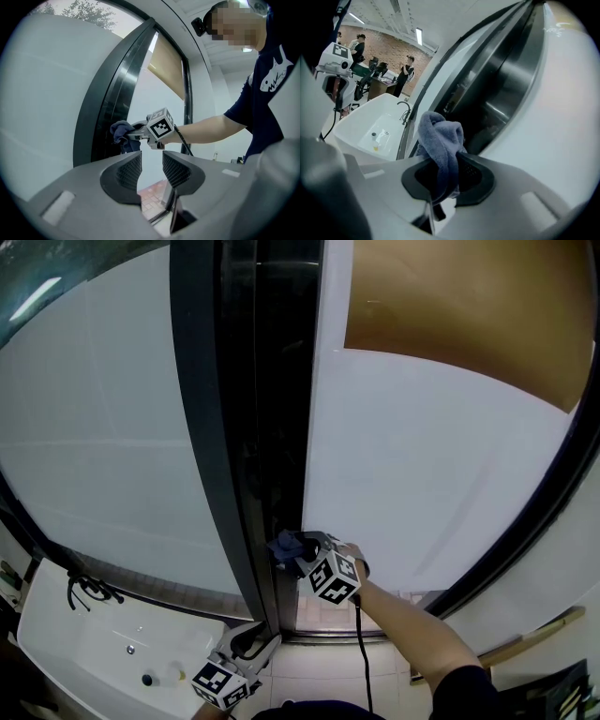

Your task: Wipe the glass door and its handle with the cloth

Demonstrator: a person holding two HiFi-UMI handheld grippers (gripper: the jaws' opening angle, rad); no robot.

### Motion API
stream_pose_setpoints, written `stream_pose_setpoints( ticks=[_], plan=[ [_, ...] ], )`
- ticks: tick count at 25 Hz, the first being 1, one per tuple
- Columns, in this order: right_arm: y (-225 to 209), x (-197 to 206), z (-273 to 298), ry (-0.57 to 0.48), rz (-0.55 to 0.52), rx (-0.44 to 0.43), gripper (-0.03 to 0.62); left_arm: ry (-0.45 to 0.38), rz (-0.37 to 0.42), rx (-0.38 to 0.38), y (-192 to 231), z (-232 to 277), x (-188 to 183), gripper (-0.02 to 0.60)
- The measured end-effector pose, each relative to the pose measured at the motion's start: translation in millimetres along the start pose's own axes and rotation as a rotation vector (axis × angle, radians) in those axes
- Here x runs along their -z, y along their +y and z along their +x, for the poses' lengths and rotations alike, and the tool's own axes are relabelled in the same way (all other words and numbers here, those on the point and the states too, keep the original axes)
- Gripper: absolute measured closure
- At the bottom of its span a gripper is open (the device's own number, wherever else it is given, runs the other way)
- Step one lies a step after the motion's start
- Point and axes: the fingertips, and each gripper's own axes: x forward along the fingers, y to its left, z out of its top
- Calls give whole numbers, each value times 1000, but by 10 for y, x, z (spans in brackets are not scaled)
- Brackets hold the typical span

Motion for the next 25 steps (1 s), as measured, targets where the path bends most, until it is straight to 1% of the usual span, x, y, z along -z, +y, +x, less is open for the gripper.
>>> stream_pose_setpoints(
  ticks=[4,9,12,14,16,19,22,25],
  plan=[
    [-99,214,-163,23,15,26,531,-1,3,23,-47,68,30,446],
    [-203,415,-319,58,3,67,530,4,9,39,-99,141,0,446],
    [-282,549,-389,85,27,88,530,4,9,44,-122,161,-1,446],
    [-325,599,-450,85,38,110,530,1,8,45,-125,147,13,446],
    [-351,532,-524,50,43,134,530,2,6,41,-113,120,24,446],
    [-284,219,-539,-25,14,136,530,0,1,36,-71,75,77,446],
    [-70,-128,-409,-78,-67,100,530,1,1,26,-62,41,58,446],
    [179,-344,-204,-89,-153,64,530,0,3,15,-69,10,14,446]
  ],
)
